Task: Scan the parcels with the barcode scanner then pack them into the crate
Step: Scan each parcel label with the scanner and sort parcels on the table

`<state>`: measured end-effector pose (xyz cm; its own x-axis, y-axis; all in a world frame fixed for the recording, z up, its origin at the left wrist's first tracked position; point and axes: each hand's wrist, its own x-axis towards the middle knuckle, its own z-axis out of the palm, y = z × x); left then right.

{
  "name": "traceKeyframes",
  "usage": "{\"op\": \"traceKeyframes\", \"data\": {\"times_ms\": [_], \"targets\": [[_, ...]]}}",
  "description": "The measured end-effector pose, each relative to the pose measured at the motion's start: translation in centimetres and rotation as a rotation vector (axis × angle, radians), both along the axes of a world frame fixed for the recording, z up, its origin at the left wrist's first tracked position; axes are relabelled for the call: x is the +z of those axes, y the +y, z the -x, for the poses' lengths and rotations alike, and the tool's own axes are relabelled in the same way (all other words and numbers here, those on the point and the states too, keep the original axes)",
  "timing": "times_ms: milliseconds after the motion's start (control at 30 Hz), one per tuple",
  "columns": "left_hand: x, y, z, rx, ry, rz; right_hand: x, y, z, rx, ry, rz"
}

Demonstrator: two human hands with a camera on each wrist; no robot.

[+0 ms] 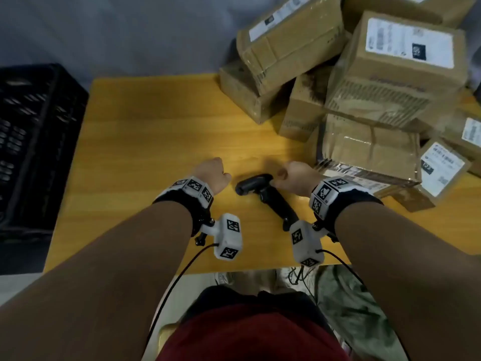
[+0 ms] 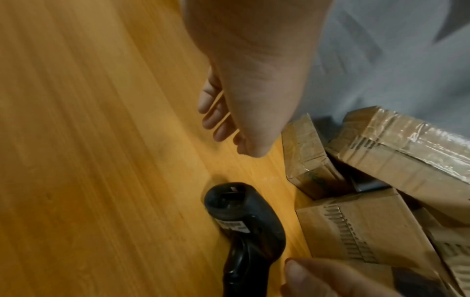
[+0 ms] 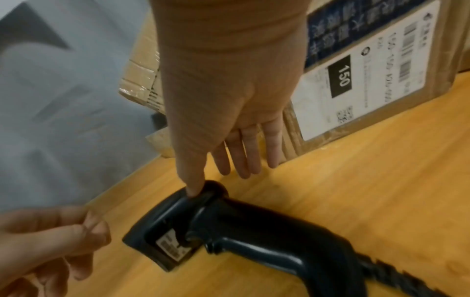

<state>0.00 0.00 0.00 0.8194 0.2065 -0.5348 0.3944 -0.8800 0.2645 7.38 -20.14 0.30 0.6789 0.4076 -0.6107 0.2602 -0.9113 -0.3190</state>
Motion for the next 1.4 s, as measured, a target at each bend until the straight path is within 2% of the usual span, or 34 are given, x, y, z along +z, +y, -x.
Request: {"op": "traceKeyframes", "data": {"times_ms": [100, 200, 367, 467, 633, 833, 933, 1033, 1167, 1400], "targets": [[-0.8, 0.2, 0.2, -0.016, 0.018, -0.034, -0.8, 0.0, 0.9, 0.076, 0.098, 0.01], [-1.3, 0.0, 0.5, -0.036, 0.033, -0.039, -2.1, 0.1, 2.1, 0.072, 0.185, -0.044], [-1.9, 0.6, 1.2, -0.024, 0.049, -0.016, -4.5, 0.8, 2.3, 0.024, 0.142, -0.061], [-1.8, 1.2, 1.3, -0.016, 0.05, -0.018, -4.1, 0.8, 2.1, -0.04, 0.153, -0.109], [1.1, 1.8, 0.0, 0.001, -0.013, -0.033, 0.9, 0.3, 1.1, -0.235, 0.108, -0.402], [8.3, 0.5, -3.7, -0.008, -0.211, -0.082, 10.2, -1.1, -2.6, -0.337, -0.182, -0.591], [12.2, -1.4, -5.9, 0.034, -0.352, 0.004, 15.5, -3.2, -4.6, -0.363, -0.311, -0.706], [15.6, -4.0, -8.1, 0.059, -0.489, 0.074, 20.0, -6.1, -6.6, -0.346, -0.478, -0.731], [18.9, -8.3, -10.7, 0.098, -0.593, 0.129, 23.4, -10.5, -9.4, -0.362, -0.573, -0.698], [20.2, -13.9, -14.8, 0.156, -0.605, 0.186, 24.7, -17.2, -14.1, -0.423, -0.62, -0.662]]}}
